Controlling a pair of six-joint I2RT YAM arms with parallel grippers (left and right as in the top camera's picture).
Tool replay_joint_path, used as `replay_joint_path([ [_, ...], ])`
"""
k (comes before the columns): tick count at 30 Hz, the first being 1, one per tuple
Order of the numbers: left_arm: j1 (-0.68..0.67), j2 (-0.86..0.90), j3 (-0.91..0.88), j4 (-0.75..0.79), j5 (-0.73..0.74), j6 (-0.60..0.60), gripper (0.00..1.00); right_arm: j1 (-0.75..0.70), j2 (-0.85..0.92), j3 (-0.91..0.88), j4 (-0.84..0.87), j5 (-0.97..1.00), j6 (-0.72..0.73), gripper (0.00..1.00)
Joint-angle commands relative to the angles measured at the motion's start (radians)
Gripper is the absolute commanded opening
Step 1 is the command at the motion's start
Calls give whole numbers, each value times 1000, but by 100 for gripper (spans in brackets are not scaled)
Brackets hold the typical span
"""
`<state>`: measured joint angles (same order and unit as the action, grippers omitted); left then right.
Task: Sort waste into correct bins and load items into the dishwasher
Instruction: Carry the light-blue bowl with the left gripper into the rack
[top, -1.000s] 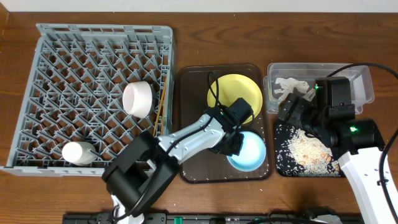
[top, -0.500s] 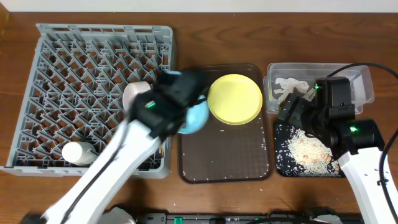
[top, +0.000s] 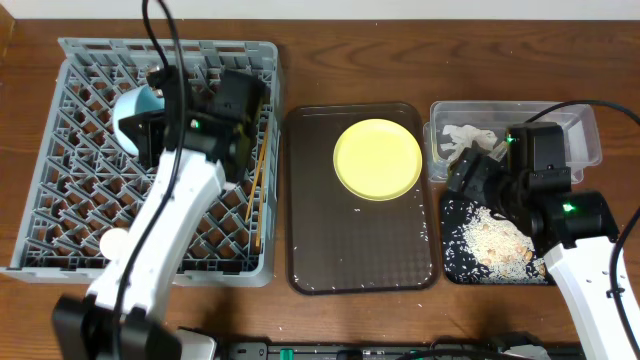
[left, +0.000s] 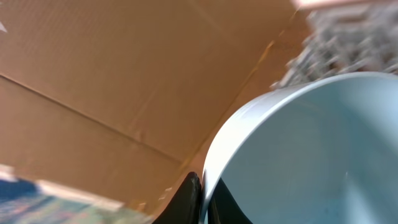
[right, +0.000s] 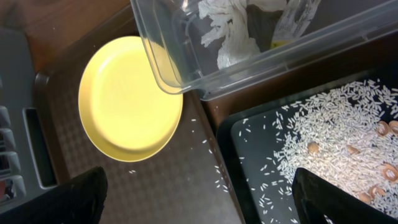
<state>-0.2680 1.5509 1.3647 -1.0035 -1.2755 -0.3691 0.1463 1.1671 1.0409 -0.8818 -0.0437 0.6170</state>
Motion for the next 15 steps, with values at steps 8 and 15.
replay_joint_path([
  [8, 117, 209, -14, 59, -3, 59, 8, -15, -10, 6, 1, 13, -13, 94],
  [15, 101, 273, -18, 60, 72, 58, 8, -15, -10, 6, 3, 13, -13, 95],
])
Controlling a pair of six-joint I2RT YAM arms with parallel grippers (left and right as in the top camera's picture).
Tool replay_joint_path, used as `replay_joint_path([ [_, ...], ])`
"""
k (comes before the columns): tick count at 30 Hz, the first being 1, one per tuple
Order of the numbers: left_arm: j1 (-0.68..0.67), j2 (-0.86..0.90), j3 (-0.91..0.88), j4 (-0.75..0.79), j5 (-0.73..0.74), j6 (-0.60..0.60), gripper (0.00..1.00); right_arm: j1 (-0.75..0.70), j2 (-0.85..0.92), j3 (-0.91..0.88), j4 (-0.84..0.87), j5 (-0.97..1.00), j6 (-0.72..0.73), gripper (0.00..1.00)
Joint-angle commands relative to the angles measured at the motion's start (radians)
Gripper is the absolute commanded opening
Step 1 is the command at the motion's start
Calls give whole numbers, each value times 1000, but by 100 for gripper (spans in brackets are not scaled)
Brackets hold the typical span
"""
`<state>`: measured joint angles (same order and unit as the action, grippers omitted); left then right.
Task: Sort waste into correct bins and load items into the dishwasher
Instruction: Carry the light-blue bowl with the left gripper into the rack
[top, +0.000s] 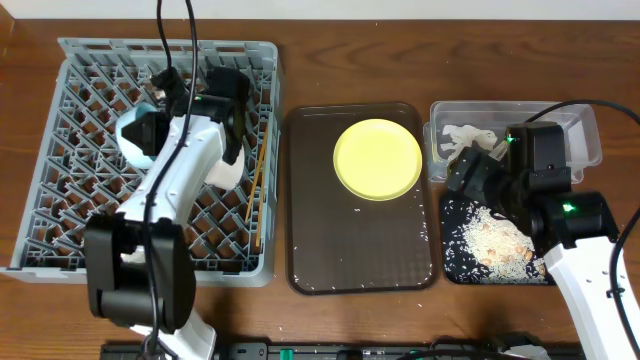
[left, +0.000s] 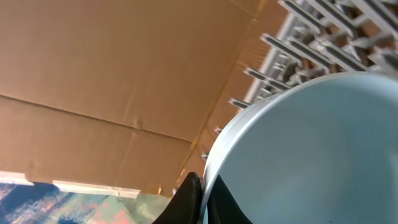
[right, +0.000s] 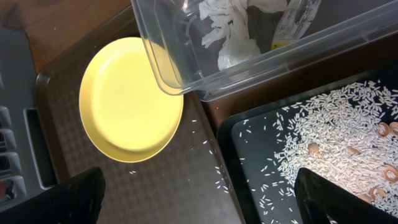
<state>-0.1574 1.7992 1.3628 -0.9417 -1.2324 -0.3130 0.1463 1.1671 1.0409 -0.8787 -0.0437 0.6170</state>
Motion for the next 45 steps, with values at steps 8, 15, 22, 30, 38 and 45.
replay_joint_path([
  [8, -11, 87, -18, -7, 16, 2, 8, -15, -10, 6, -1, 13, -13, 95],
  [15, -6, 90, -18, -29, -143, 2, 8, -15, -10, 6, -2, 13, -13, 95],
  [22, -6, 90, -18, -24, -47, 0, 8, -15, -10, 6, -3, 13, -13, 95],
  [30, -35, 90, -19, -29, 42, -5, 14, -15, -10, 6, 0, 18, -13, 96],
  [38, -70, 85, -18, -87, 100, -6, 17, -15, -10, 6, 0, 17, -12, 95],
  [45, -111, -8, -15, -106, 259, -6, 49, -15, -10, 6, -2, 16, -12, 95],
])
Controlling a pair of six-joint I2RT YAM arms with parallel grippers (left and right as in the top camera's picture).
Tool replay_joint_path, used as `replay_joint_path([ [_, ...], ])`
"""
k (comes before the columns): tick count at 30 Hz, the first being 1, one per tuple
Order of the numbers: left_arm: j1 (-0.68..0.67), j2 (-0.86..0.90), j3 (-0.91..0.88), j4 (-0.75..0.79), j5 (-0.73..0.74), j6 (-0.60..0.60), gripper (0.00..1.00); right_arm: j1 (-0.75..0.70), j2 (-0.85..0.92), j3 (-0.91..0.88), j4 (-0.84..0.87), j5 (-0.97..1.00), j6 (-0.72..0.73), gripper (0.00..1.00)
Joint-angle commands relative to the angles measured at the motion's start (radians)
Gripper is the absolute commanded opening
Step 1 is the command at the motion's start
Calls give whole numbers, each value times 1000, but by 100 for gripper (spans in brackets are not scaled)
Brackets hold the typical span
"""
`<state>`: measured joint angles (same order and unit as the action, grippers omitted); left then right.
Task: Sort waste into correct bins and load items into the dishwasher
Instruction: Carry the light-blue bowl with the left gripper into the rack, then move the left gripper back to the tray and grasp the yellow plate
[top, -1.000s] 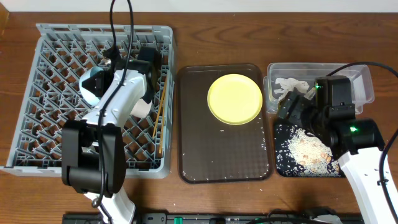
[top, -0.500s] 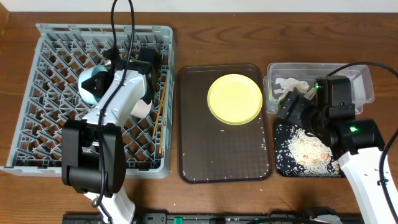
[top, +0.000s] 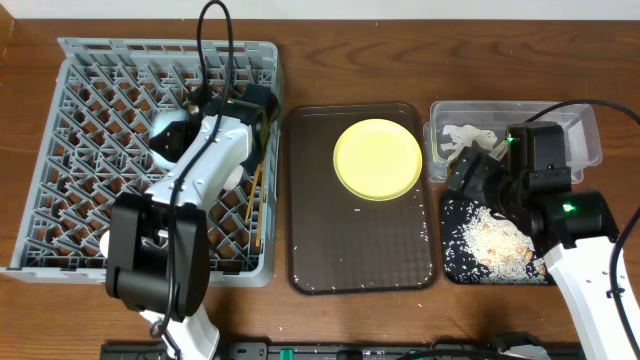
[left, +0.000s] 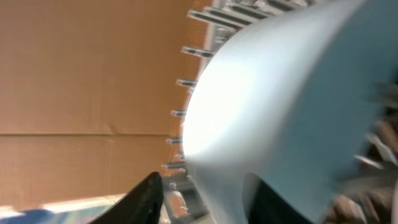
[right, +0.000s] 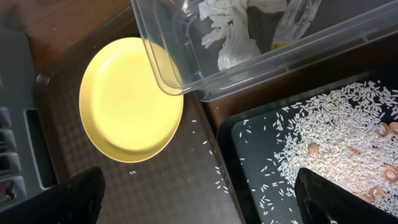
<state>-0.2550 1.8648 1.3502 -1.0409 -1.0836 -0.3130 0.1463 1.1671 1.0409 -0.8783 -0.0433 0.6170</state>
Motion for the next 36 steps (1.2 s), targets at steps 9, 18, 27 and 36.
replay_joint_path([
  [9, -13, -384, 55, -65, 607, 6, 68, -15, -10, 6, -15, 10, -39, 91],
  [18, -13, -771, 60, -50, 1149, 6, 75, -14, -150, 6, 14, -237, -345, 86],
  [27, -13, -859, 59, -65, 1204, -5, 88, -14, -403, 6, 0, -385, -386, 99],
  [36, -13, -845, 59, -66, 1204, -13, 90, -14, -428, 6, -42, -383, -386, 99],
])
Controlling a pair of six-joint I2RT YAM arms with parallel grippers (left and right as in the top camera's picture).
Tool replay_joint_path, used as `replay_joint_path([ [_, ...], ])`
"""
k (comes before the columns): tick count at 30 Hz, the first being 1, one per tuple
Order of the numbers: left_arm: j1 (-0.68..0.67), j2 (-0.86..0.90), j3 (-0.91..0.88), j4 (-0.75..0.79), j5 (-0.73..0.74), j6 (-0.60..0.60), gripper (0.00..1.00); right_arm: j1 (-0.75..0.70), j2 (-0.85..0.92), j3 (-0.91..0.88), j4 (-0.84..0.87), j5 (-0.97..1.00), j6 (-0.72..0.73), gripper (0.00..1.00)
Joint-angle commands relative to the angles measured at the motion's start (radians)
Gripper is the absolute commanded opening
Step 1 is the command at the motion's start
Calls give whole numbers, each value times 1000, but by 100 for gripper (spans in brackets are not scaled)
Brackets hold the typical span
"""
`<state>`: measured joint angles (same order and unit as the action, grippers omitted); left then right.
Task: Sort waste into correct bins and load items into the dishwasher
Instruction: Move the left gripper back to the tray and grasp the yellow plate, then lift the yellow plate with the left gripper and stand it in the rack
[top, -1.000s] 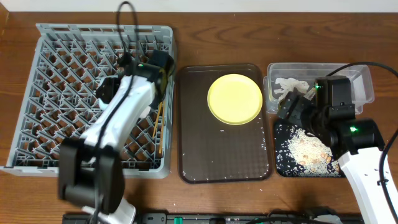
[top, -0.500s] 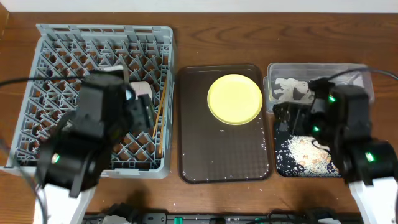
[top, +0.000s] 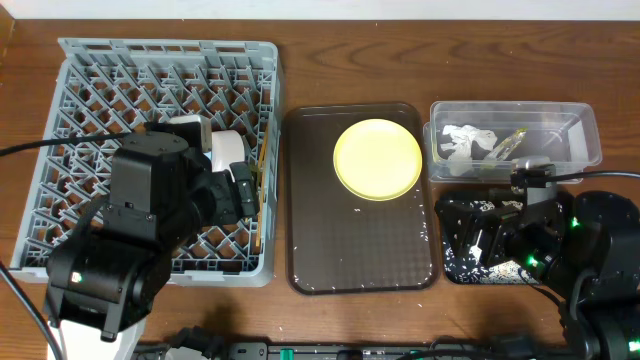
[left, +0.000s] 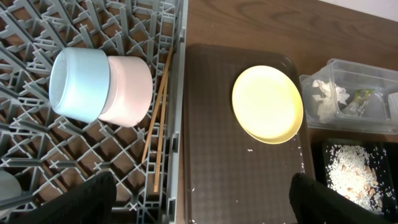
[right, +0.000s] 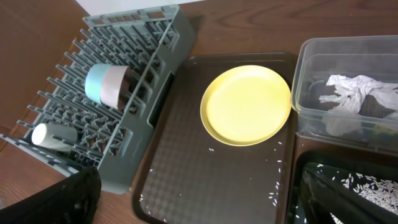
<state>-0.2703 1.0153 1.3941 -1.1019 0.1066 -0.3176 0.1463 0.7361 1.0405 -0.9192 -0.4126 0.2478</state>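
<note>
A light blue cup (left: 74, 84) lies on its side in the grey dish rack (top: 60, 60), nested against a pink cup (left: 127, 92). Wooden chopsticks (left: 158, 124) lie along the rack's right side. A yellow plate (top: 377, 158) sits on the brown tray (top: 360, 250). My left gripper (left: 202, 205) hangs open high above the rack's right edge, holding nothing. My right gripper (right: 205, 199) is open and empty above the tray's front, well short of the plate (right: 247, 104).
A clear bin (top: 590, 135) at the back right holds crumpled paper waste. In front of it a black tray (top: 455, 215) carries spilled rice. Rice grains dot the brown tray. A white cup (right: 53, 134) lies at the rack's front left.
My left gripper was right at the blue cup in the rack; now it is drawn back and up, open, with the cup left beside the pink one. My right arm has pulled back toward the table's front.
My left gripper was shut on the blue cup's rim over the rack's back left. It then stood further right with it, then at the pink cup. Now the cup rests there, released. My right arm stayed by the clear bin until its latest pull-back.
</note>
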Motion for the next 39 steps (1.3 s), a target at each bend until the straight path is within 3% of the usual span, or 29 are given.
replay_joint_path([
  [1, 2, 4, 15, -5, 13, -8, 90, -14, 10, 6, -6, -14, 3, 99],
  [16, 2, 4, 15, -4, 23, -10, 96, -14, 280, 6, -33, 117, 39, 99],
  [21, -3, 42, -5, 114, 190, -52, 96, -15, 339, 6, -27, 135, 107, 99],
  [28, -127, 362, -40, 167, 193, -31, 76, -15, 341, 6, -21, 135, 107, 99],
  [35, -180, 686, -40, 364, 181, -39, 73, -15, 341, 6, -22, 135, 107, 99],
  [39, -180, 830, -40, 470, 179, -39, 64, -15, 341, 6, -27, 135, 107, 99],
])
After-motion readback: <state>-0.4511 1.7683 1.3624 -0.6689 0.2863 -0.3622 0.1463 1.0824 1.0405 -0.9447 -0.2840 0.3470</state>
